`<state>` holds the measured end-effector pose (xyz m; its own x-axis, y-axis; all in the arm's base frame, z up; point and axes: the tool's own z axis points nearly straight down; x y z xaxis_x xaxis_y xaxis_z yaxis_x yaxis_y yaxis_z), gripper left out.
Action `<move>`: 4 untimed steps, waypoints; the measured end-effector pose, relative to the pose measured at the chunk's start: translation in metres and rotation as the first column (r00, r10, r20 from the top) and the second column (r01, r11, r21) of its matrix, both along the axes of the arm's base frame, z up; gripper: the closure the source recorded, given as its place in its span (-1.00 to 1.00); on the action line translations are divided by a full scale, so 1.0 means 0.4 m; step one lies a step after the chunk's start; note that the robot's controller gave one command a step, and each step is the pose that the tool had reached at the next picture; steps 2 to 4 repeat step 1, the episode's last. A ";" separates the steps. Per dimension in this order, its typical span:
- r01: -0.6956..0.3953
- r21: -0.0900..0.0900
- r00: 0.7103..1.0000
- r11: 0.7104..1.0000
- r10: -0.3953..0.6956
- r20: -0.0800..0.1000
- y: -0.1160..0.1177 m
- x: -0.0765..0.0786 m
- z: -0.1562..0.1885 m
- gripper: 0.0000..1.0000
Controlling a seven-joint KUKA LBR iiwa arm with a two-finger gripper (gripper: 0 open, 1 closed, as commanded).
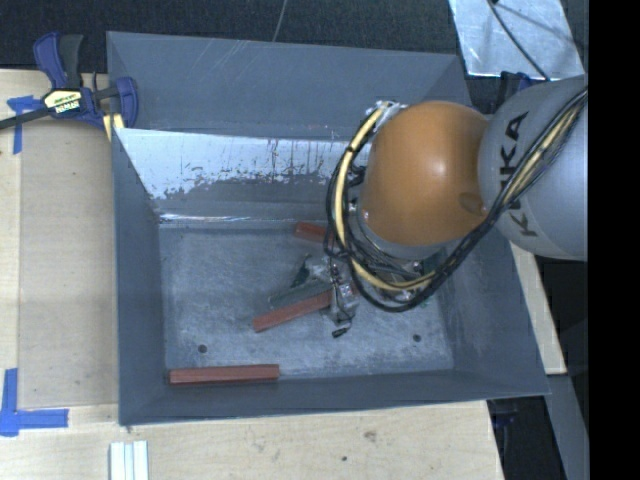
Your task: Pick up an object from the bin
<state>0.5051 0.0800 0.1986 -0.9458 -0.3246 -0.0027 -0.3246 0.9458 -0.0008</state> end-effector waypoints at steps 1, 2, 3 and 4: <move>0.001 0.000 1.000 1.000 -0.001 -0.005 -0.035 0.009 0.096 1.00; 0.001 0.000 1.000 1.000 -0.001 -0.005 -0.035 0.009 0.096 1.00; 0.001 0.000 1.000 1.000 -0.001 -0.005 -0.035 0.009 0.096 1.00; 0.001 0.000 1.000 1.000 -0.001 -0.005 -0.035 0.009 0.096 1.00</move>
Offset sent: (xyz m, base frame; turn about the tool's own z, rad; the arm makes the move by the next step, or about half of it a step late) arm 0.0133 -0.0001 0.1109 -0.0429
